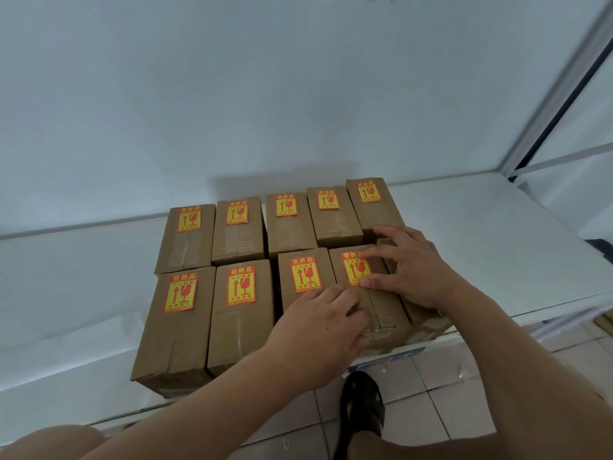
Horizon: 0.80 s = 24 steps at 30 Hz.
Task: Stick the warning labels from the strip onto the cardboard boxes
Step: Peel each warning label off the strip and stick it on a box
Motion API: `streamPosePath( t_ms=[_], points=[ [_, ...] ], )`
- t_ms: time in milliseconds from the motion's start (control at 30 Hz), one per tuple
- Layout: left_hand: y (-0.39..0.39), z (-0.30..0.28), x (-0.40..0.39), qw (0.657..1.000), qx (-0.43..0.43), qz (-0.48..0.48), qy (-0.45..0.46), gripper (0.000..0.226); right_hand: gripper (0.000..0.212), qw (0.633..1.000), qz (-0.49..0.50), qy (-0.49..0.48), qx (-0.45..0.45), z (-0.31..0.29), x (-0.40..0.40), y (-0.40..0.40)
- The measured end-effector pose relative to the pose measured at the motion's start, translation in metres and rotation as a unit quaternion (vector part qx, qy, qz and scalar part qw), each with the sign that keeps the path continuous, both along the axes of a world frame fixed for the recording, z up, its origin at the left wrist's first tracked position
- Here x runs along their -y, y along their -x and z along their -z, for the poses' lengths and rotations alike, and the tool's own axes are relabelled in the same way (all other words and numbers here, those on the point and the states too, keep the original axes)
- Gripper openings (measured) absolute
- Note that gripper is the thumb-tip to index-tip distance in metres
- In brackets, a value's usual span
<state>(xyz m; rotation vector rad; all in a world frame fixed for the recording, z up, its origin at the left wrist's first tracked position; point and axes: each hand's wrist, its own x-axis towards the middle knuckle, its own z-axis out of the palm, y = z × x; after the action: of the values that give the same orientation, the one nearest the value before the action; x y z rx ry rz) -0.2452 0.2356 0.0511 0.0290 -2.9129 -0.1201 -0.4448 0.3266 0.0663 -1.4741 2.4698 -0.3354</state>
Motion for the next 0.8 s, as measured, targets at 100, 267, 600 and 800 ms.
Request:
streamPosePath(
  t_ms=[100,267,600,800],
  points=[
    [-0.001,0.0,0.001,1.0,-0.008,-0.001,0.002,0.03,0.06,1.0,-0.001,-0.015,-0.002,-0.001,0.001,0.0],
    [-0.003,0.001,0.002,1.0,-0.006,-0.001,0.011,0.032,0.06,0.999,-0.01,-0.038,-0.005,-0.005,0.007,0.001],
    [-0.003,0.003,0.002,1.0,-0.005,-0.002,0.009,0.028,0.044,0.998,-0.041,-0.043,0.034,-0.01,0.024,-0.012],
    [-0.01,-0.002,0.009,1.0,0.019,0.016,-0.017,0.036,0.047,0.997,-0.045,-0.033,0.06,-0.014,0.025,-0.017]
  ],
)
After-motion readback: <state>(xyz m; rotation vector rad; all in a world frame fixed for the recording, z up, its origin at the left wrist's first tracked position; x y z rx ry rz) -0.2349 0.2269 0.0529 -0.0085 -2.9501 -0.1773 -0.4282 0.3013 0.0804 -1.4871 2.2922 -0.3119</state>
